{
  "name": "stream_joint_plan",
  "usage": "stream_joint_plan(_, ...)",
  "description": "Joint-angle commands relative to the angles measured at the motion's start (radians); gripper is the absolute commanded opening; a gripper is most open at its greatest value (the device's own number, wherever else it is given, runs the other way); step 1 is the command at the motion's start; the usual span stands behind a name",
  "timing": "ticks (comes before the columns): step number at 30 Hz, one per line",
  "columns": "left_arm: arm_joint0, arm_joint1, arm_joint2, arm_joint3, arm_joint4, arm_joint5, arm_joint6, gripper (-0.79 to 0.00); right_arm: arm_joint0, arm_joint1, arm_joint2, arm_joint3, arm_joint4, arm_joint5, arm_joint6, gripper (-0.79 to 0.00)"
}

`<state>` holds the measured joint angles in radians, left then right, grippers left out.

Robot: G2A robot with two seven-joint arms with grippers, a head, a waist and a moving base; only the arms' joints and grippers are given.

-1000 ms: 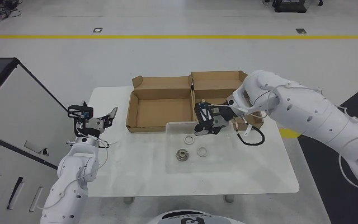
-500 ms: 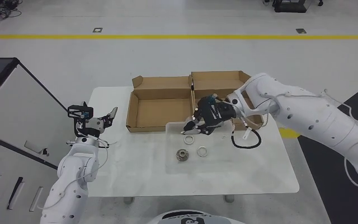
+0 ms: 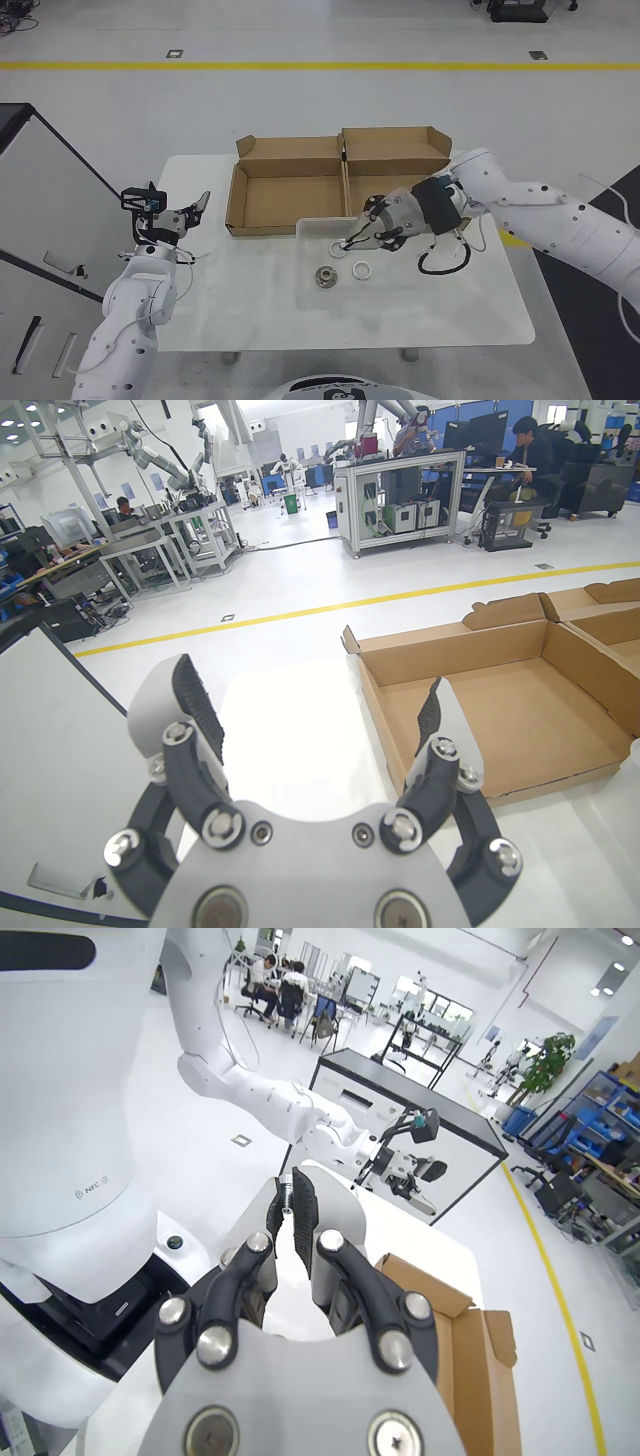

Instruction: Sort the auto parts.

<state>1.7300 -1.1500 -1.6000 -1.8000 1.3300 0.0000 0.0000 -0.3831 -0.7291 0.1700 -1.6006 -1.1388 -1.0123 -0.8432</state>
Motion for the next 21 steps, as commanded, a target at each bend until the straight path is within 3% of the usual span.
stream_joint_plan(1, 0.000, 0.000, 0.000, 0.000, 0.000, 0.000, 0.000, 0.000, 0.000, 0.000, 0.000, 0.000, 0.008, 0.000, 0.035, -0.785)
stream_joint_plan(9, 0.000, 0.000, 0.000, 0.000, 0.000, 0.000, 0.000, 0.000, -0.016, -0.001, 0.007, -0.012, 0.024, 0.027, 0.045, -0.785)
stream_joint_plan(21, 0.000, 0.000, 0.000, 0.000, 0.000, 0.000, 0.000, 0.000, -0.138, -0.028, 0.124, -0.166, 0.099, 0.192, -0.157, -0.785)
